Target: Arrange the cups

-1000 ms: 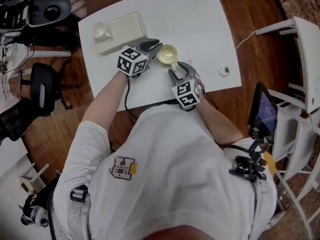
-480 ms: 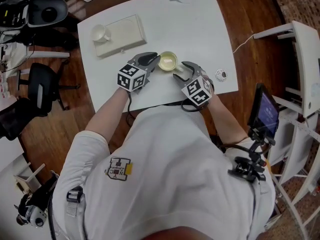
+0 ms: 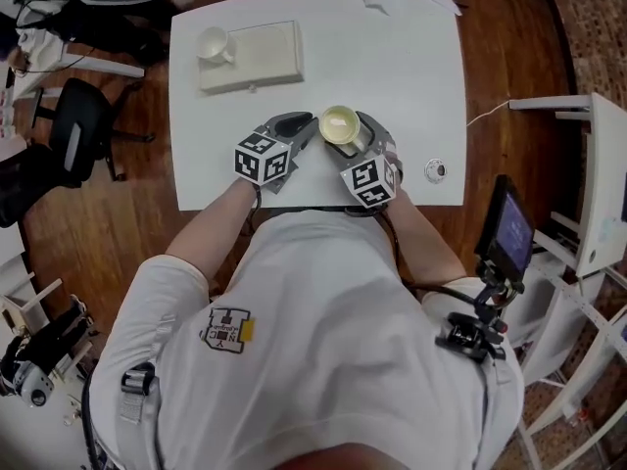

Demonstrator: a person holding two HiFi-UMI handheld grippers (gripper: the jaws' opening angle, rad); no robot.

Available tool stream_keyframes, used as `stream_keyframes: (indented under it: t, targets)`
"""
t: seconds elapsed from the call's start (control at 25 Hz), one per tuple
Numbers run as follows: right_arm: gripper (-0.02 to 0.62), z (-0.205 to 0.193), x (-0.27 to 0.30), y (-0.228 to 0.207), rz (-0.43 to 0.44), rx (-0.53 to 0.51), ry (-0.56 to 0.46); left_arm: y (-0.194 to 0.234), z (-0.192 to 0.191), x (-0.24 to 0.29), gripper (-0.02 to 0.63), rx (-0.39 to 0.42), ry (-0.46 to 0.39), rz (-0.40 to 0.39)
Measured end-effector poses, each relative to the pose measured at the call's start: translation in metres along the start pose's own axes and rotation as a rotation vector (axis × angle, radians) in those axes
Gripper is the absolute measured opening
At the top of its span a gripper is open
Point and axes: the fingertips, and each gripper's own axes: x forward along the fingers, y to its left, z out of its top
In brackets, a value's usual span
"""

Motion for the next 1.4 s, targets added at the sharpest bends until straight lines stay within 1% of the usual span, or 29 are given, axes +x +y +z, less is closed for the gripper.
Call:
stream_keyframes:
  t: [0.08, 0.24, 0.48, 0.64, 0.8, 0.96, 1.2, 1.4]
  targets:
    - [0.428, 0.003, 0.005, 0.0, 0.002, -0.013, -0.004, 0.0, 0.001, 0.0, 0.057, 0.0, 0.004, 0.0]
    - [0.414, 0.004, 0.008, 0.0, 0.026, -0.014, 0.0, 0.0, 0.001, -0.001, 0.05, -0.001, 0.004, 0.01]
    - [0.41, 0.007, 0.006, 0.003, 0.053, -0.003, -0.031, -0.003, -0.001, -0.007, 0.046, 0.001, 0.0, 0.012]
    - [0.41, 0.022, 0.004, 0.004, 0.06, -0.034, -0.055, 0.001, 0.008, -0.021, 0.046, -0.006, -0.037, 0.025]
    - [0.41, 0.052, 0.002, -0.005, 0.05, -0.065, -0.094, 0.011, 0.027, -0.042, 0.046, -0.03, -0.119, 0.049]
    - [0.41, 0.092, 0.007, -0.022, 0.039, -0.071, -0.139, 0.029, 0.036, -0.07, 0.046, -0.08, -0.197, 0.092]
    - [0.41, 0.156, 0.035, -0.047, 0.033, -0.066, -0.166, 0.044, 0.017, -0.101, 0.046, -0.125, -0.214, 0.127]
    - [0.41, 0.202, 0.087, -0.056, 0.038, -0.07, -0.158, 0.059, -0.011, -0.129, 0.046, -0.164, -0.205, 0.152]
